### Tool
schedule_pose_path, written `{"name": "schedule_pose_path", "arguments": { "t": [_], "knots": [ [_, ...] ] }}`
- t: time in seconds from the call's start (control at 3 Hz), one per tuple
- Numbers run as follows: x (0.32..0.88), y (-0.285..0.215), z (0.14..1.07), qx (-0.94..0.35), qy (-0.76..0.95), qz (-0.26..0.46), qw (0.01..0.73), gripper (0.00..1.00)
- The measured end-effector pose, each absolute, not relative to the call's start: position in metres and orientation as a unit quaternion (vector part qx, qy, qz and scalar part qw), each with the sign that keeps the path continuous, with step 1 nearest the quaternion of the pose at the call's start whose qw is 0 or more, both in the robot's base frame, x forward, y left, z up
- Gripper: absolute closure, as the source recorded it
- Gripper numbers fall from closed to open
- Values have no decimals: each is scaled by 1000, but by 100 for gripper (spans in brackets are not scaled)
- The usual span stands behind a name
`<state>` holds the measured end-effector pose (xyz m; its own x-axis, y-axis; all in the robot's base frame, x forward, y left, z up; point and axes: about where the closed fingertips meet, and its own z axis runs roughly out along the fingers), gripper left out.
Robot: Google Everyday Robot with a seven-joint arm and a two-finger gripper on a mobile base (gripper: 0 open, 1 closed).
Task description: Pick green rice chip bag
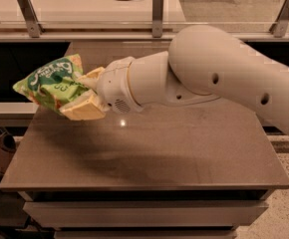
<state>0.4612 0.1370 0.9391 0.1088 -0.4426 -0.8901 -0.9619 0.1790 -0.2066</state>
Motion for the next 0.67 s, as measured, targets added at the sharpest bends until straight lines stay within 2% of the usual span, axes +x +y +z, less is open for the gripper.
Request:
{"name": "schedule_pose_path", "arguments": {
  "t": [0.33, 0.67],
  "knots": [
    [457, 116, 975, -574, 597, 263, 495, 100],
    [457, 116, 975, -574, 597, 262, 495, 100]
  ]
}}
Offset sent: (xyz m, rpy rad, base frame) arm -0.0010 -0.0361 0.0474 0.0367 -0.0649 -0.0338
